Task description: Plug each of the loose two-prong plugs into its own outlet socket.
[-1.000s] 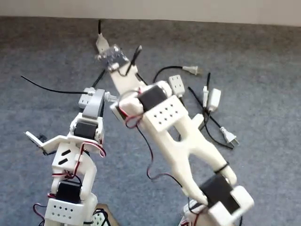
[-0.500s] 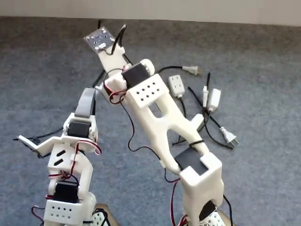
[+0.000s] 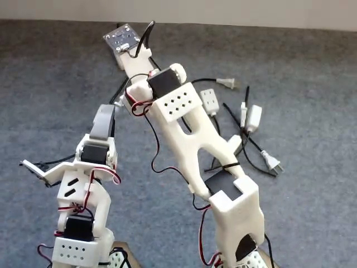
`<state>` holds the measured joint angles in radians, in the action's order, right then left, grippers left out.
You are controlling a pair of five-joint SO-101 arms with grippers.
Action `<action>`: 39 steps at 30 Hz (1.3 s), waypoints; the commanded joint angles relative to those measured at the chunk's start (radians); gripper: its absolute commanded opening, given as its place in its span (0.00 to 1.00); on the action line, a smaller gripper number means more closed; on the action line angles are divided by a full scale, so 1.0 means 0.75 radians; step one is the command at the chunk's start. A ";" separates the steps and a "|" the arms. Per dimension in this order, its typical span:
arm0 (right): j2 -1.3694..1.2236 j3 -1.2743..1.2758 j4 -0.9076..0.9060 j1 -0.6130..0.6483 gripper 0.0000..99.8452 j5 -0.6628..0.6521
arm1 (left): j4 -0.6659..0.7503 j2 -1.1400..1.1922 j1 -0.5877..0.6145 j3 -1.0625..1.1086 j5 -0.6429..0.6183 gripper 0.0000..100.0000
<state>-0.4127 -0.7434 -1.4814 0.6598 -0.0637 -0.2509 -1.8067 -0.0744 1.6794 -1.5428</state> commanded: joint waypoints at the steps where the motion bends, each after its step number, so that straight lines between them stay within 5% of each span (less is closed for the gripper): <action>1: 0.032 -0.081 0.058 -0.003 0.01 0.010 | -0.006 -0.011 -0.024 0.021 -0.006 0.01; 23: 0.032 -0.079 0.173 0.021 0.01 0.010 | -0.006 -0.011 -0.019 0.021 -0.006 0.01; 33: 0.089 -0.089 -0.120 -0.255 0.01 0.010 | -0.006 -0.005 -0.015 0.021 -0.004 0.01; 39: 0.238 -0.081 -0.337 -0.394 0.01 0.008 | -0.065 -0.011 -0.013 0.021 0.194 0.01</action>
<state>-0.3498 -0.7603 -1.6502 0.4204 -0.0637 -0.2708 -1.8067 -0.0790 1.6778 -1.4645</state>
